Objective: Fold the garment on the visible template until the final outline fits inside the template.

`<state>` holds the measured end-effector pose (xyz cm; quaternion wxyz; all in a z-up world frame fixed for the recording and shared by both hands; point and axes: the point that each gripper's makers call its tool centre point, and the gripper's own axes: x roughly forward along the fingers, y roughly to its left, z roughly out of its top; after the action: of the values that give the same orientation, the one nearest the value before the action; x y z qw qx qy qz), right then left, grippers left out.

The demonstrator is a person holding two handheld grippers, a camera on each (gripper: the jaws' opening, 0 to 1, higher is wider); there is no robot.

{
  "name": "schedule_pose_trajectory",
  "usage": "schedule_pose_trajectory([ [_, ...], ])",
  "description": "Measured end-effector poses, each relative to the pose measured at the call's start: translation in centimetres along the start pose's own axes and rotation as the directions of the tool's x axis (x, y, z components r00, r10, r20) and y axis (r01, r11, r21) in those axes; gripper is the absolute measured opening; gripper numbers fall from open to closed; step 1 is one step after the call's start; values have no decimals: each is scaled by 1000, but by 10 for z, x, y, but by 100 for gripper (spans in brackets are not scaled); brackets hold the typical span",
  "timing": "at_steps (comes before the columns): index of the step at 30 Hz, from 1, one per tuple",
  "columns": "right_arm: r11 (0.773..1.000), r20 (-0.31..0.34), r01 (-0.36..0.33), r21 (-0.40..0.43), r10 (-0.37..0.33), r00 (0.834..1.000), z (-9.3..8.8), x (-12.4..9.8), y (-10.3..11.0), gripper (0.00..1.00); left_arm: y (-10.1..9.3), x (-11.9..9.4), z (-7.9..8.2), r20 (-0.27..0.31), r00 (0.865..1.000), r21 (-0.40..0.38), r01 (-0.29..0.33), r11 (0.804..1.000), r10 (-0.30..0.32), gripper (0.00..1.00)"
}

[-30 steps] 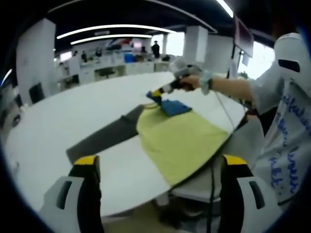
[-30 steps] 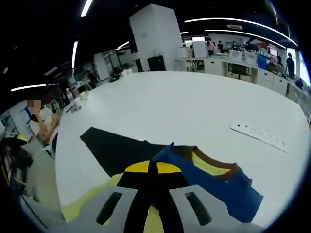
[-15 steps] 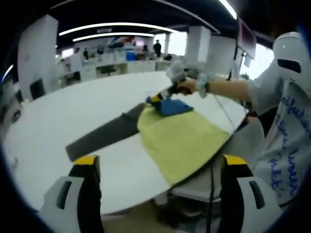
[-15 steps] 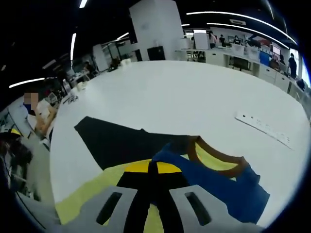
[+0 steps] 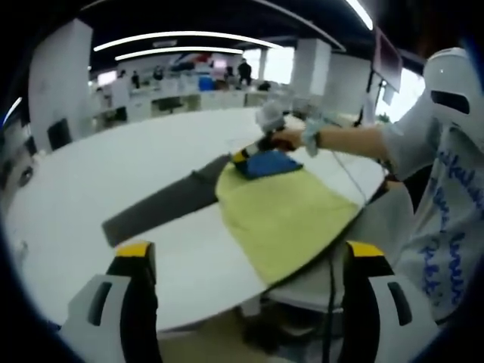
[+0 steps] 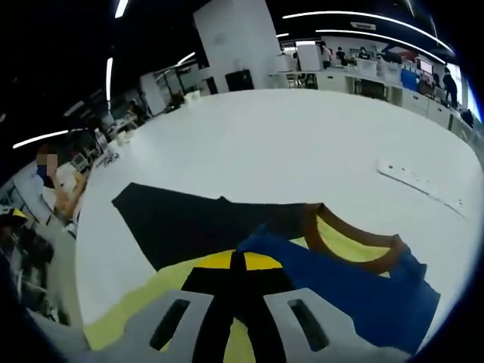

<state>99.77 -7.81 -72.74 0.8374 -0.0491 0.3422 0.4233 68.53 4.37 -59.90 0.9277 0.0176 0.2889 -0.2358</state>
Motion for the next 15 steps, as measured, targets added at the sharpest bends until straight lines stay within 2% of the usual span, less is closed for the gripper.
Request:
schedule_pose_trajectory([
  [15, 1000, -5, -27, 8, 27, 1000, -7, 12, 8, 5, 3, 3, -7, -12, 1000, -33, -1, 999, 1, 98],
])
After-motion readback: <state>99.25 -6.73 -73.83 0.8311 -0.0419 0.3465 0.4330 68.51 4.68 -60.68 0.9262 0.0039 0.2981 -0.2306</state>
